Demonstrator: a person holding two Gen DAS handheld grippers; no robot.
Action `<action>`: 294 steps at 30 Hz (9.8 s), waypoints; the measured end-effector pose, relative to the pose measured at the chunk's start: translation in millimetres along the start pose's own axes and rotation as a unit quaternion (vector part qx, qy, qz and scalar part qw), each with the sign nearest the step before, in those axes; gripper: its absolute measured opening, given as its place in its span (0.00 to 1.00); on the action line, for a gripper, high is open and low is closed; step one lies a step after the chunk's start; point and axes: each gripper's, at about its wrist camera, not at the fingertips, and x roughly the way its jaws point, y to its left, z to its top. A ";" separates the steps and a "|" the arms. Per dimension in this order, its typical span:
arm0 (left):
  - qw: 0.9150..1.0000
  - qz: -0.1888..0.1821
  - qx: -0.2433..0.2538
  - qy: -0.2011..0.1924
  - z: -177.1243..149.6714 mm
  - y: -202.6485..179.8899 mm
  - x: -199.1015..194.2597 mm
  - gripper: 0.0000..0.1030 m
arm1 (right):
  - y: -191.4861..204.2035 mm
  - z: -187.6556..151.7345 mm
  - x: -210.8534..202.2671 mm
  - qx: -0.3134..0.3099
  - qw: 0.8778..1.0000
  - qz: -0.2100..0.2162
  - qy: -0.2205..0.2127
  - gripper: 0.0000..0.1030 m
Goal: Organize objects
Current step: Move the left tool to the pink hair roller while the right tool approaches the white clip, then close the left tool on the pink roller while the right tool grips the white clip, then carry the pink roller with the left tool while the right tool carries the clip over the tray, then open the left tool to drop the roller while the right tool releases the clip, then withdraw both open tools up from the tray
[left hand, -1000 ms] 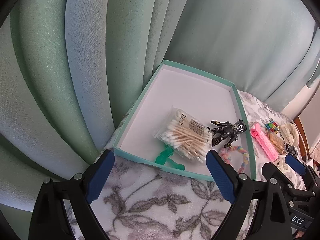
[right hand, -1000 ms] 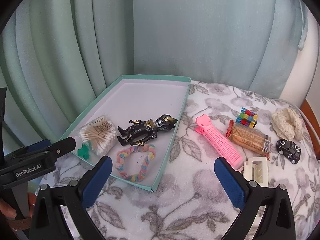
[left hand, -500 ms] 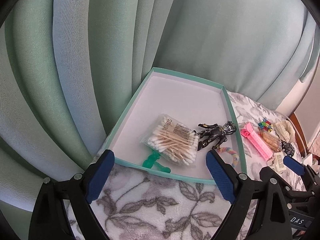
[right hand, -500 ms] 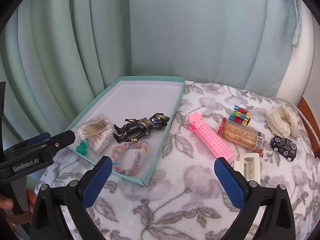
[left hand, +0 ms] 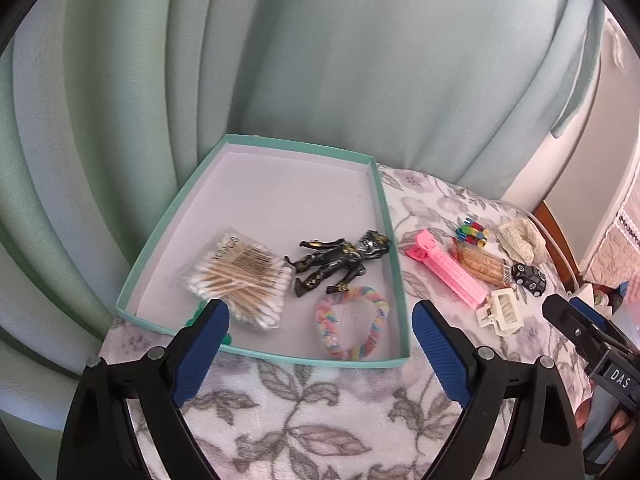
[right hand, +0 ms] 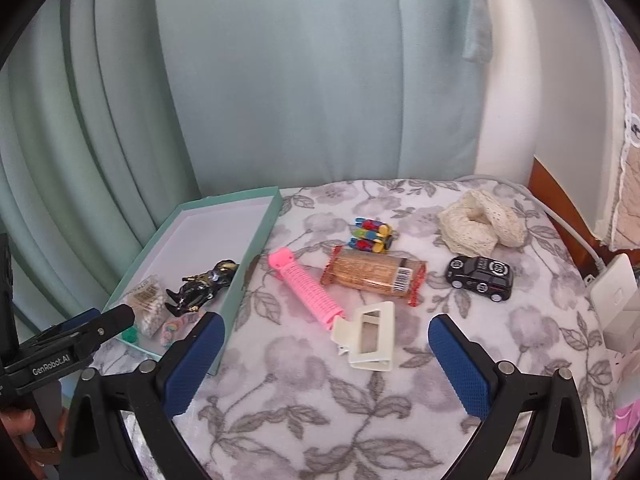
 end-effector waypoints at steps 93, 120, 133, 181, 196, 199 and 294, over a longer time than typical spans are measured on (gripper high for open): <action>0.984 -0.086 0.068 0.143 27.6 -124.5 124.7 0.48 | -50.1 -18.3 72.2 0.025 0.996 -0.056 0.066 0.47; 0.982 -0.139 0.045 0.122 14.1 -117.8 86.1 0.23 | -39.6 -15.6 32.7 0.027 0.997 -0.058 0.044 0.47; 0.984 -0.151 0.044 0.086 20.0 -109.2 53.3 0.23 | -25.5 -9.1 12.8 0.016 0.998 -0.058 0.024 0.47; 0.996 -0.027 -0.083 0.024 72.7 99.2 57.2 0.23 | 144.3 48.3 108.3 -0.110 0.993 0.034 0.038 0.47; 0.996 -0.019 -0.072 0.043 78.2 100.2 81.2 0.23 | 167.8 51.2 149.1 -0.137 0.988 0.044 0.062 0.47; 0.996 -0.018 -0.072 0.046 78.7 100.7 84.0 0.23 | 169.3 49.9 153.8 -0.139 0.987 0.044 0.067 0.47; 0.996 0.056 -0.064 0.038 20.6 89.8 17.2 0.90 | 128.3 -7.7 54.4 -0.124 0.991 0.025 0.033 1.00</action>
